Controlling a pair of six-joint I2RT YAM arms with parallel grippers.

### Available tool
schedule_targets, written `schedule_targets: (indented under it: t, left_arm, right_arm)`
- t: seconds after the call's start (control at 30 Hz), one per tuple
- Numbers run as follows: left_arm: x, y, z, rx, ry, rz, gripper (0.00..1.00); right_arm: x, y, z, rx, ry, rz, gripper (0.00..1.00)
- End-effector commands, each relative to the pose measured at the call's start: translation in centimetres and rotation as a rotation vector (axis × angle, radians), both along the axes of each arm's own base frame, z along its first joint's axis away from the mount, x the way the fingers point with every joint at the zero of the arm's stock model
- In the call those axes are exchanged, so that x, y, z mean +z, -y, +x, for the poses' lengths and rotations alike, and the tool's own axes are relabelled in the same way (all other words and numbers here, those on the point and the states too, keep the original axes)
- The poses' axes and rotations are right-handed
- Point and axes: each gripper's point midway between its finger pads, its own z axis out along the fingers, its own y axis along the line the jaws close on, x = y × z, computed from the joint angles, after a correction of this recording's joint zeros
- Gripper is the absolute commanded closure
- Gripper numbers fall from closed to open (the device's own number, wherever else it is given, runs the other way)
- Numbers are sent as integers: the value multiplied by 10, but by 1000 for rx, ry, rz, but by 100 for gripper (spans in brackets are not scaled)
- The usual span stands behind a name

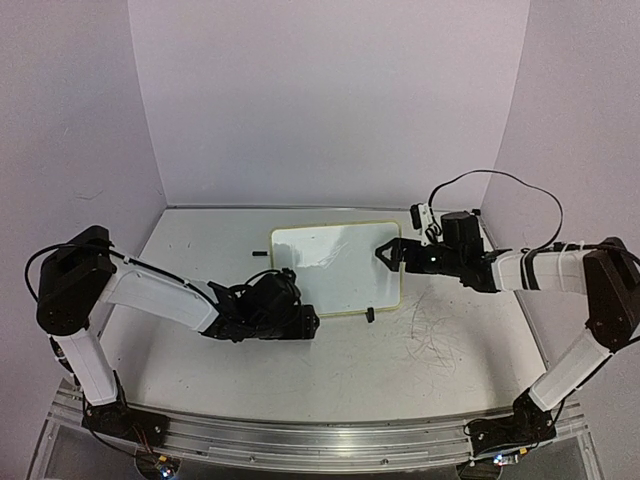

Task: Write a sentence on the whiteboard
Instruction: Move the whiteboard to the center of the board.

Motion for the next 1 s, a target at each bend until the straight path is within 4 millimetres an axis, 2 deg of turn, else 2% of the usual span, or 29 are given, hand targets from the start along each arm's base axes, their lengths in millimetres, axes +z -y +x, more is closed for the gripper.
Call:
schedule_targets:
  t: [0.0,0.1,0.27,0.6,0.8,0.97]
  left_arm:
    - [15,6,16,0,49,33,31]
    - [8,13,21,-12,50,74,38]
    - [-5,13,30,-3,59,147,54]
    - [-19,27,33,-40,54,186,81]
    - [-19,52,26,-99,68,181,88]
    - [-18,71,18,-132,68,164,91]
  right_arm:
    - [15,19,10,-67,48,-5,2]
    - [18,20,10,-73,51,-4,2]
    - [19,26,9,-88,61,-30,2]
    - [27,38,5,-132,89,-49,2]
    - [39,52,4,-197,121,-57,2]
    - [44,77,4,-293,137,-63,2]
